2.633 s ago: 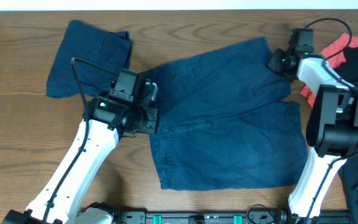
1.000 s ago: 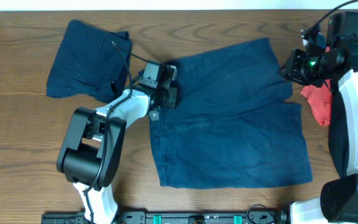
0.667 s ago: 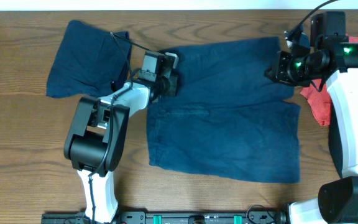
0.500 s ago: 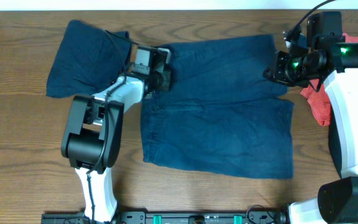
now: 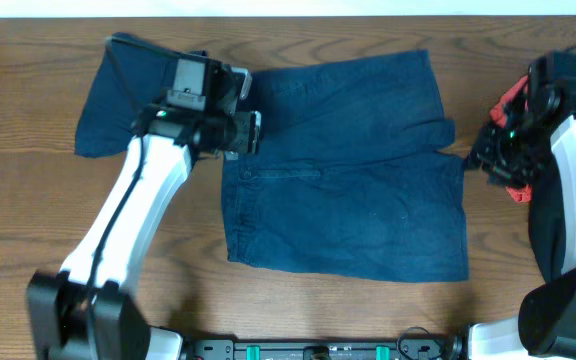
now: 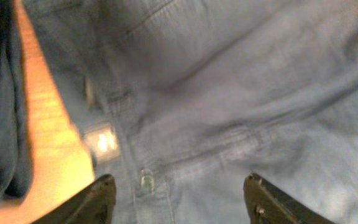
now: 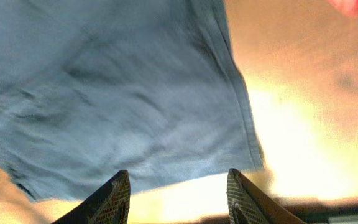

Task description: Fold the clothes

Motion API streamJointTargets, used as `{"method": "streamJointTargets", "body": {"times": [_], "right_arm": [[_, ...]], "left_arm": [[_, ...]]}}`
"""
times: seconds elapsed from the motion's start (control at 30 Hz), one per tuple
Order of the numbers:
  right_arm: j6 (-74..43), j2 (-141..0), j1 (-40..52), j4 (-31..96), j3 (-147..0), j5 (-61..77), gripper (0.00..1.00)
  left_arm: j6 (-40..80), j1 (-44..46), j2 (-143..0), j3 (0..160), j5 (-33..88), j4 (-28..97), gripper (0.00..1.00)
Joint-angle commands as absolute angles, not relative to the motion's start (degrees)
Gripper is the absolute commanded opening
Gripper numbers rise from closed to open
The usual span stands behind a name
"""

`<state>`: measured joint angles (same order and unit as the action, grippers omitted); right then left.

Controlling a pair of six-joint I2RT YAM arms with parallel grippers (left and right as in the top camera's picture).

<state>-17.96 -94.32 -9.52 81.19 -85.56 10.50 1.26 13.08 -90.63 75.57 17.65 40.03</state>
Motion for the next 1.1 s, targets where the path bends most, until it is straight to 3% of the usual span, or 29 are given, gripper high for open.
{"method": "streamJointTargets", "body": {"times": [0.0,0.27,0.37,0.63,0.9,1.07], "right_arm": [[-17.26,-94.04,-9.89,81.69,-78.46,10.11,0.47],[-17.1,-94.02,-9.78,75.64,-60.62,11.27,0.46],[-17.1,-94.02,-9.78,72.71,-55.2,12.49,0.46],[-22.63,-94.02,-9.78,67.59,-47.05,12.45,0.55],[-28.75,-94.02,-9.8,57.25,-39.66,12.71,0.54],[-28.6,-94.02,-9.8,56.1,-39.48,12.67,0.52]], "left_arm": [[1.1,12.99,-86.13,76.01,17.08,45.8,0.73],[8.58,12.75,-82.94,75.16,15.0,66.43,0.73],[10.35,12.75,-82.98,71.55,15.0,69.01,0.73],[11.53,12.75,-82.98,54.63,22.76,61.73,0.73],[16.8,12.82,-82.98,42.28,30.48,47.07,0.73],[19.88,12.82,-83.09,38.02,30.44,45.47,0.72]]}}
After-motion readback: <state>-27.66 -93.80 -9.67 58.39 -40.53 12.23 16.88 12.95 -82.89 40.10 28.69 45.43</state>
